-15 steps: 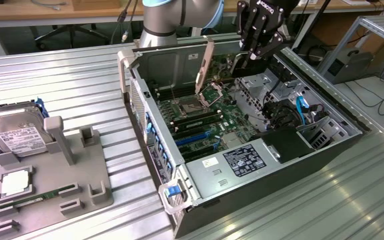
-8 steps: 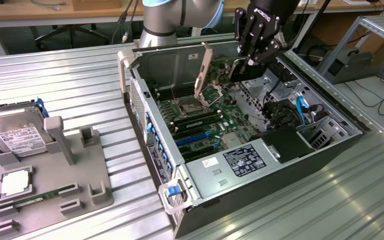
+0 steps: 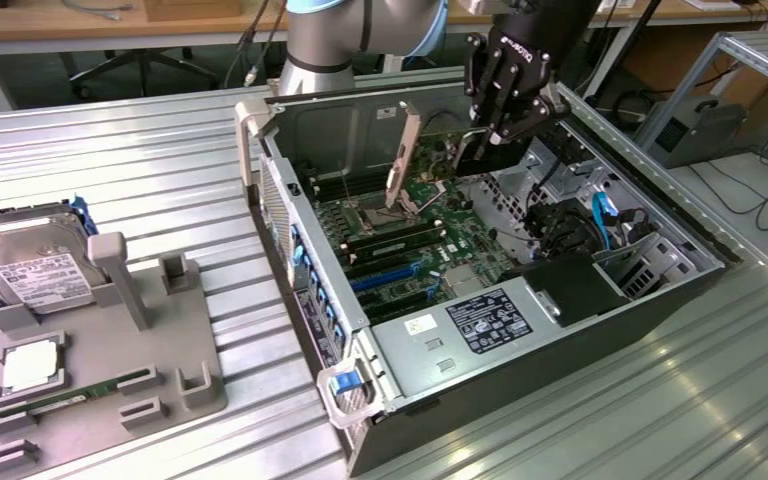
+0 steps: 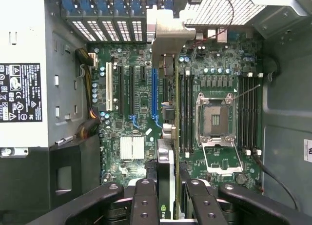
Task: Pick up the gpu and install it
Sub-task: 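Insert the gpu into the slot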
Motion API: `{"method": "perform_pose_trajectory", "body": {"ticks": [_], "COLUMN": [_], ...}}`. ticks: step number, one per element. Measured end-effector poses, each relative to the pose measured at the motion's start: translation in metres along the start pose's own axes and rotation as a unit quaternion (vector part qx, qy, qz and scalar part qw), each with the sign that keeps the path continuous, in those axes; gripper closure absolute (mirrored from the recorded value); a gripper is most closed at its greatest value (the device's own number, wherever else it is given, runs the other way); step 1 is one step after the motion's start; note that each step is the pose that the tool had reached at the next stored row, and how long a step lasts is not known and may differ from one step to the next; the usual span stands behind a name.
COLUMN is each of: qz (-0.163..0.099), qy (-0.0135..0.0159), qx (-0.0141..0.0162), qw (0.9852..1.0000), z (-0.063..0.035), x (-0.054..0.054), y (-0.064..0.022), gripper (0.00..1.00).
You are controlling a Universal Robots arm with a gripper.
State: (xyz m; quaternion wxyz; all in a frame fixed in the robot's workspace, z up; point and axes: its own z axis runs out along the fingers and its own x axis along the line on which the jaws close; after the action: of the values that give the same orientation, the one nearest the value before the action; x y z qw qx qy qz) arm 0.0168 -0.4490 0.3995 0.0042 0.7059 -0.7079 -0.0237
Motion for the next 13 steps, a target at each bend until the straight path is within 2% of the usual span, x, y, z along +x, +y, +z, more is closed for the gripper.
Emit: {"method": "perform_pose_trajectory", "body": {"ticks": [13], "qz": [0.0], "qy": [0.0], "qx": [0.0], "qw": [1.0], "z": [0.0291], "x": [0.001], "y": [-0.0011], "gripper": [0.73]}}
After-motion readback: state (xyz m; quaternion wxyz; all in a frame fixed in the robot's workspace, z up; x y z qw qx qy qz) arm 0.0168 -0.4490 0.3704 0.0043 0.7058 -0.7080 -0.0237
